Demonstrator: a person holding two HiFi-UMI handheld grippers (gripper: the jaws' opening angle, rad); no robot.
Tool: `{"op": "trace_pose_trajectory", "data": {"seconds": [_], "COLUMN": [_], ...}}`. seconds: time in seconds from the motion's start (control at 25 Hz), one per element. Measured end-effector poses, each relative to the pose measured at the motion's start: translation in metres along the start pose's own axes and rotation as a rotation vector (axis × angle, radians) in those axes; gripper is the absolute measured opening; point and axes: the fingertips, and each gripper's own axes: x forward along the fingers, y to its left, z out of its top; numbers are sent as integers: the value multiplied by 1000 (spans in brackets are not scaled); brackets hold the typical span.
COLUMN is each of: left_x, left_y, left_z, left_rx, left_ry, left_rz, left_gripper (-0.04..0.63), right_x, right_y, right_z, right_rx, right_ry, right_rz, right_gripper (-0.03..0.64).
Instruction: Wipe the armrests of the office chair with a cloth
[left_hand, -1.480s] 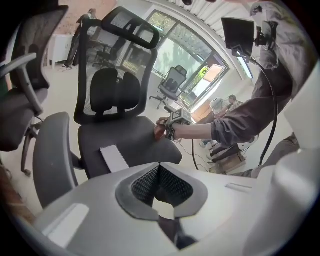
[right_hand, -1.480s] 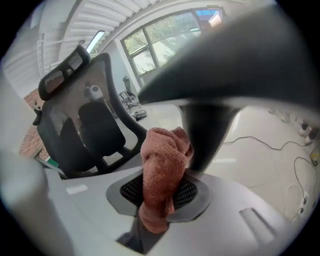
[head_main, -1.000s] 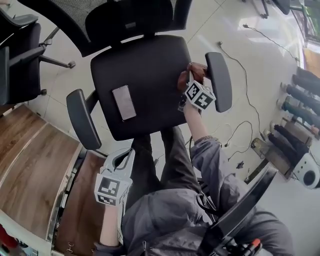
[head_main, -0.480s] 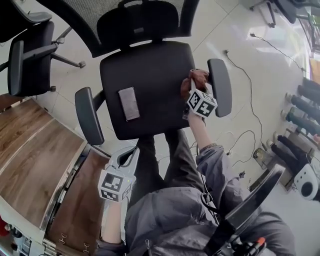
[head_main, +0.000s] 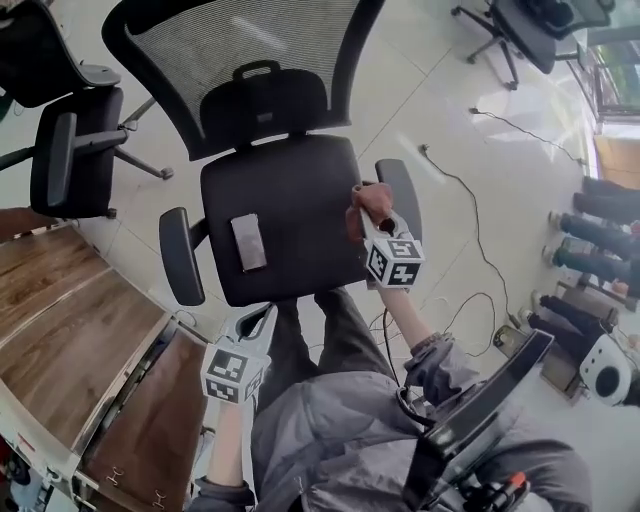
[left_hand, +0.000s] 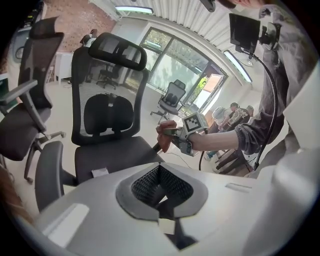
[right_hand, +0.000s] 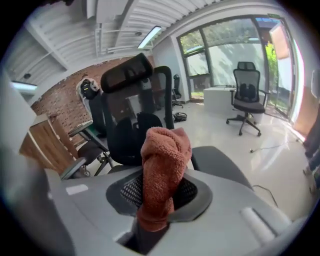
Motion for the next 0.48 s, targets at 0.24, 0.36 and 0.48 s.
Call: {"op": "trace_pose_trajectory", "data": {"seconds": [0.24, 0.36, 0.48], "left_x": [-8, -14, -21], "left_y": [-13, -22, -30], "left_z": [20, 25, 35], "left_rx": [2, -41, -22], "left_ry": [-13, -14, -16], "left_rz": [-16, -48, -67], "left_gripper": [9, 9, 9], "right_x": [-36, -53, -65], "right_y": [25, 38, 49], "right_z": [33, 42, 51], "right_rx": [-163, -214, -227], "right_ry": [9, 10, 7], "right_rz": [128, 167, 196], "right_gripper": [96, 96, 96]}}
